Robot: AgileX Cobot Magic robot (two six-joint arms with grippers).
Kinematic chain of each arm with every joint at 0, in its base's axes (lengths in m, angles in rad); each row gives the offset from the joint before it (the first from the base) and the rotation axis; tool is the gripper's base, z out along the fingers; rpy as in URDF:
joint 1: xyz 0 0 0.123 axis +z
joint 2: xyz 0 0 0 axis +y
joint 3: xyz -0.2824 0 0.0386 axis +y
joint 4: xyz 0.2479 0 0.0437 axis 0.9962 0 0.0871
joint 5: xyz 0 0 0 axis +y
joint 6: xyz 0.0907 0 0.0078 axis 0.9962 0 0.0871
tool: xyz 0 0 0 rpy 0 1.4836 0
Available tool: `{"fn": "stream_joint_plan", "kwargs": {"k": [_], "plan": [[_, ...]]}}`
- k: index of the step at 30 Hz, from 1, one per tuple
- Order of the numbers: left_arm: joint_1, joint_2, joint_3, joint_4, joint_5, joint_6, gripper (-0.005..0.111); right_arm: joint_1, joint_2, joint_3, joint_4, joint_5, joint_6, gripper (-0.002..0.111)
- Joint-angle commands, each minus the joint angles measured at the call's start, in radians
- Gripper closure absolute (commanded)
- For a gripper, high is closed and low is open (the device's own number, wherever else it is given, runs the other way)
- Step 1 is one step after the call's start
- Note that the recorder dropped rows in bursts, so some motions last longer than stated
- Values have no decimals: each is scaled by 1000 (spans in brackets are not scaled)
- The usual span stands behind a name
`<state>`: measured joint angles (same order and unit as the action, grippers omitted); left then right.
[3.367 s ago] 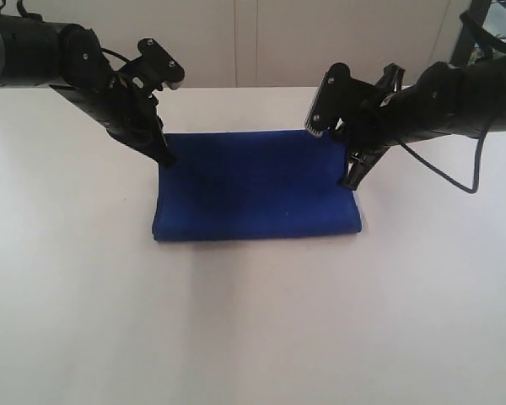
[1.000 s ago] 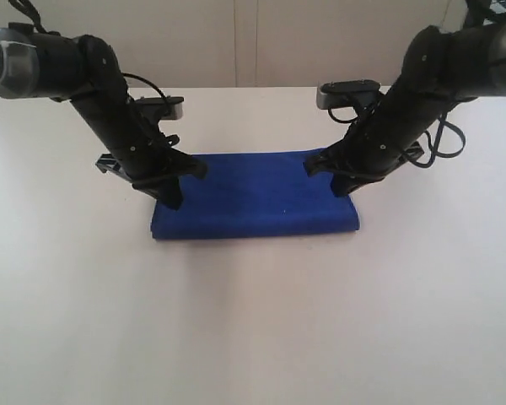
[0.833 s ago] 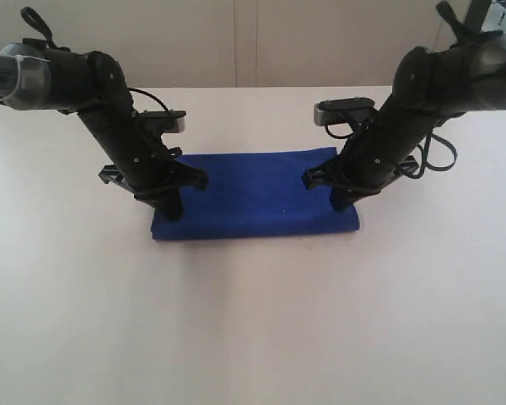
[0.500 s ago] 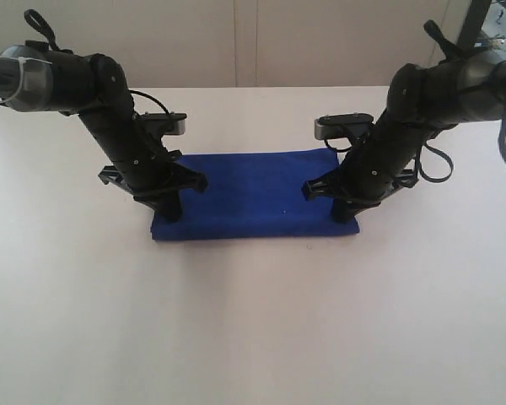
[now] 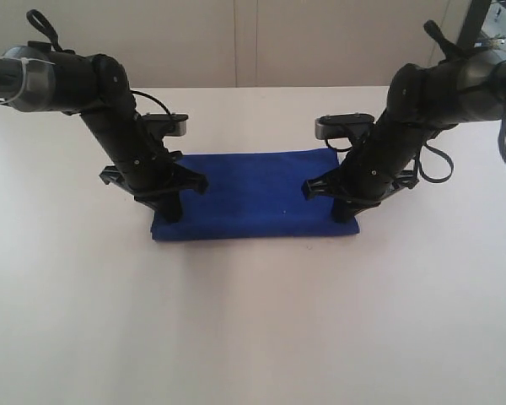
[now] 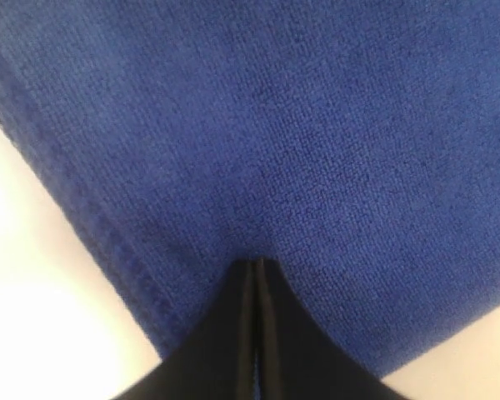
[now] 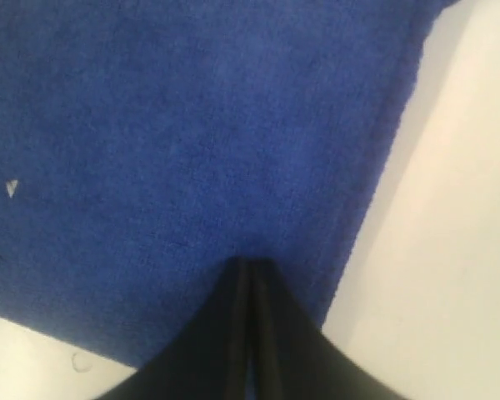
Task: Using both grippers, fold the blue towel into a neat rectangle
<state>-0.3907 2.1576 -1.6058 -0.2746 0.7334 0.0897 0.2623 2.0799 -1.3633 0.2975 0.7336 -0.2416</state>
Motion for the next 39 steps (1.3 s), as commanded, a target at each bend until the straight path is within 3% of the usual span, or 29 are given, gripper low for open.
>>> {"fn": "stream_joint_plan", "kwargs": {"k": [1, 20, 39], "plan": [[-4, 31, 12, 53, 20, -4, 107, -2, 8, 0, -17, 34, 22, 108], [-4, 31, 12, 55, -3, 21, 107, -2, 6, 0, -17, 64, 65, 108], [-4, -112, -25, 55, 96, 21, 107, -4, -185, -2, -18, 2, 89, 108]]}}
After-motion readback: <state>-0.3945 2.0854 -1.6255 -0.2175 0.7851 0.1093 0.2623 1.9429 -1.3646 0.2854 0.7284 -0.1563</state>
